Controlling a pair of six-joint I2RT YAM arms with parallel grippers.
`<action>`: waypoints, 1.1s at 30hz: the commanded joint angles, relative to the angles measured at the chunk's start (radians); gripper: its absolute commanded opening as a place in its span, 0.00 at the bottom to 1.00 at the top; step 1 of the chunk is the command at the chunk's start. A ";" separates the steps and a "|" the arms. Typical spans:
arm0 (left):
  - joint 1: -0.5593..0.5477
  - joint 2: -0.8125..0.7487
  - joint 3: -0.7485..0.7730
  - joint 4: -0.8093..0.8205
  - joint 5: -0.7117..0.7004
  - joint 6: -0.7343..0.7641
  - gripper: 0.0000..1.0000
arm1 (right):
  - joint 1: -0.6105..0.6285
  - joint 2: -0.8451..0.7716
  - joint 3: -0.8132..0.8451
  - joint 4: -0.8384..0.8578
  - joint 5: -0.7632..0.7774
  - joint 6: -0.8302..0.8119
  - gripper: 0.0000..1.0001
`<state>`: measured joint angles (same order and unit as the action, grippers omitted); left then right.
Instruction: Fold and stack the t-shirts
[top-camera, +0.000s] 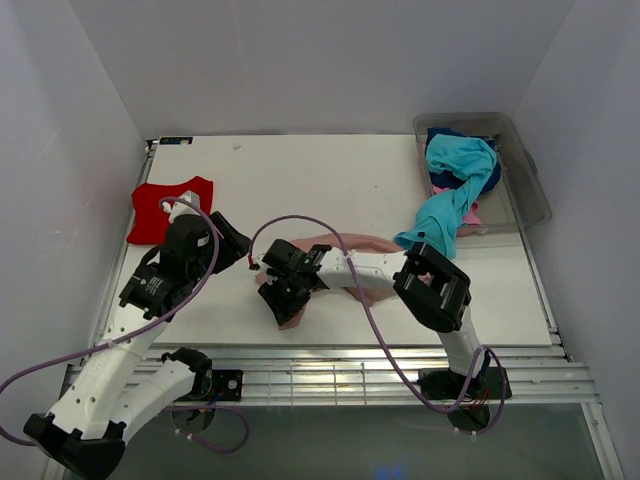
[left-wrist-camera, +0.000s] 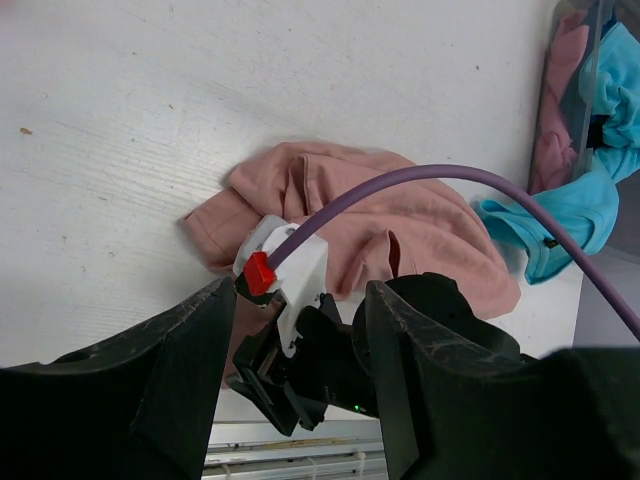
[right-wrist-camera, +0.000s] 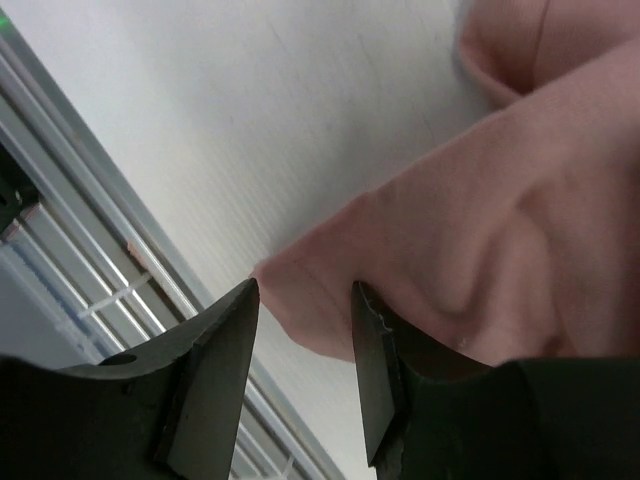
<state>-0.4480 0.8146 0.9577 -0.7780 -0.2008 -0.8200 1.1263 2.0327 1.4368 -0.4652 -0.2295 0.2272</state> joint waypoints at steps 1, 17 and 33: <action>-0.001 -0.029 -0.005 -0.001 0.011 0.002 0.66 | 0.030 0.050 0.025 0.036 0.036 0.003 0.49; -0.001 -0.078 0.027 -0.055 -0.022 0.001 0.66 | 0.173 0.247 0.089 -0.108 0.479 0.044 0.31; -0.001 -0.114 0.116 -0.116 -0.146 -0.011 0.66 | 0.135 0.014 0.302 -0.300 0.654 0.119 0.08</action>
<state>-0.4480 0.7055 1.0199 -0.8864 -0.2722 -0.8165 1.3052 2.1452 1.6417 -0.5713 0.3183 0.3191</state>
